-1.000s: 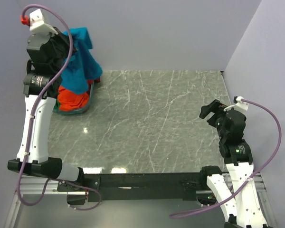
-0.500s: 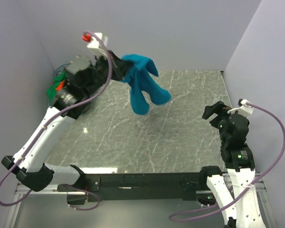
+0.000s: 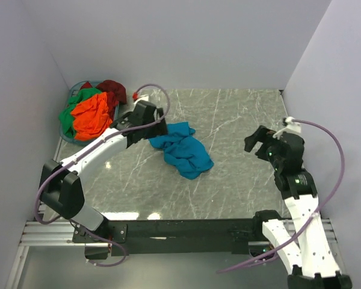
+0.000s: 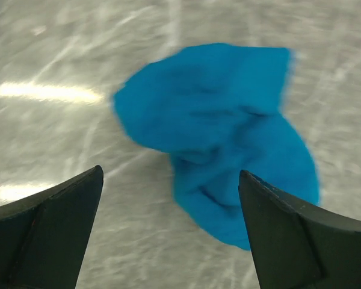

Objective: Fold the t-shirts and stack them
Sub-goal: Move the tshirt to the center of the board, then flatten the tshirt out

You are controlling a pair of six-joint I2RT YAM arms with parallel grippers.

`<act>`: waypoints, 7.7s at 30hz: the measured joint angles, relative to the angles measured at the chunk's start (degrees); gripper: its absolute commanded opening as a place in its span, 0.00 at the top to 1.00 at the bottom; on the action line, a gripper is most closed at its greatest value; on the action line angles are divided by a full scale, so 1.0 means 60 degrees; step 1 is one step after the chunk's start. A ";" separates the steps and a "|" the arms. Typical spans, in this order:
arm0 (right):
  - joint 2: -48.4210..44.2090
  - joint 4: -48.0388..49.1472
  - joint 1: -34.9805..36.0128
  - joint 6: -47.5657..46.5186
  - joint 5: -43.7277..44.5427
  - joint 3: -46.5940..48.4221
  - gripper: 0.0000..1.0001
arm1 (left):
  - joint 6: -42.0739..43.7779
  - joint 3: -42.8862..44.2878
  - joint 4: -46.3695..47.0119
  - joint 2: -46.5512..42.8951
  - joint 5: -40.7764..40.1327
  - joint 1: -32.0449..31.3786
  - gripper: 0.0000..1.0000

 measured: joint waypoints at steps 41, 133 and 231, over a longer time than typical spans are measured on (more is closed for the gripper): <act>0.4251 0.1683 0.5351 0.0707 -0.0033 -0.1410 0.09 | -0.0590 -0.1242 0.2721 0.2874 0.3406 0.2240 0.99; 0.3493 -0.0124 0.5045 -0.0601 0.0007 0.1545 0.10 | -0.1810 -0.2779 -0.0663 -0.3297 0.0120 0.2634 0.01; 0.5082 -0.0098 0.5799 0.0911 0.1297 -0.1180 1.00 | -0.3650 -0.3475 0.1676 0.1126 0.1035 0.4036 0.48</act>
